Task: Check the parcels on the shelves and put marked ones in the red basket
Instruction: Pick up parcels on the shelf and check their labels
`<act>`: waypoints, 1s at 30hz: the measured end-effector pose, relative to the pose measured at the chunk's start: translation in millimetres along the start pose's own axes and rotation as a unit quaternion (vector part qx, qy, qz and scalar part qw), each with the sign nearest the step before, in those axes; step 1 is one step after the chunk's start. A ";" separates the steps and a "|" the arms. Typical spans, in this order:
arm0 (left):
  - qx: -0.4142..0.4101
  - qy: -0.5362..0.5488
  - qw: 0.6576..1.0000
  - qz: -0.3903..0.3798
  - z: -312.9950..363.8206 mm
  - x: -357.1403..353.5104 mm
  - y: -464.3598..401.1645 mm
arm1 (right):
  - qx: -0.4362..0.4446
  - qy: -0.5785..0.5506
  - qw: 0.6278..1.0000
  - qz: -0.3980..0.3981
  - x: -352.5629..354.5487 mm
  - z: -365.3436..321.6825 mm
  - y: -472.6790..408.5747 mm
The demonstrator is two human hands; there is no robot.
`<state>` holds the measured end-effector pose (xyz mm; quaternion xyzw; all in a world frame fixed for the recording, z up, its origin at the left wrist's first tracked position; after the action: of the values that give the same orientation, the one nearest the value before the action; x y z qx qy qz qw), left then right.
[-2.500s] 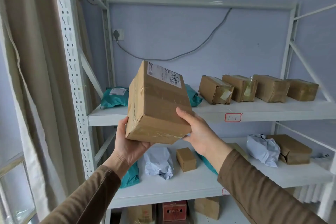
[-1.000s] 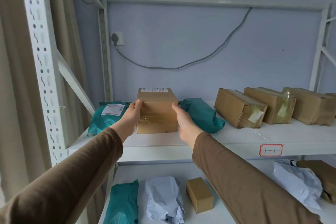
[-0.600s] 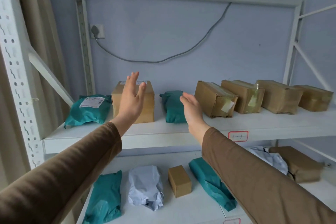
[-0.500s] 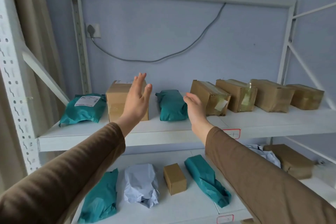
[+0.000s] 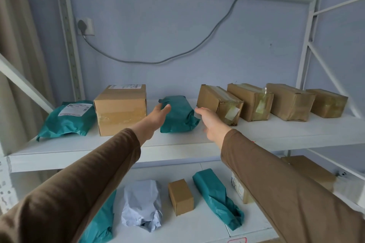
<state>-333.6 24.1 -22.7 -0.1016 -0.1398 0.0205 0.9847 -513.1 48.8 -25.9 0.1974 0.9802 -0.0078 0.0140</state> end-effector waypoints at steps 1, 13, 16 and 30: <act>0.026 0.016 1.000 -0.005 -0.9 -3.4 -7.0 | -0.016 0.001 1.000 0.000 -3.4 2.5 -8.8; 0.184 0.178 0.963 -0.079 -16.0 -8.9 -16.1 | -0.122 -0.121 0.978 -0.117 -0.1 20.5 -37.5; 0.176 0.247 0.946 -0.110 -20.8 -11.2 16.3 | -0.043 -0.113 0.983 -0.141 26.5 23.5 -10.2; 0.158 0.419 0.887 -0.109 -38.6 -107.0 203.7 | 0.315 0.169 0.909 -0.214 201.9 51.1 182.0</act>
<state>-427.9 208.6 -130.0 0.0717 0.2809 -0.1093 0.9508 -627.5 293.7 -84.9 -0.0244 0.9330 -0.2858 -0.2173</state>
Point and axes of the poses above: each hand's wrist, its own y-axis away from the middle knuckle, its own x-axis out of the back of the hand, z = x × y, the point moved 1 cm from there along -y, towards the middle knuckle, and after that the axes turned 11 degrees about z, right-handed, at the moved point
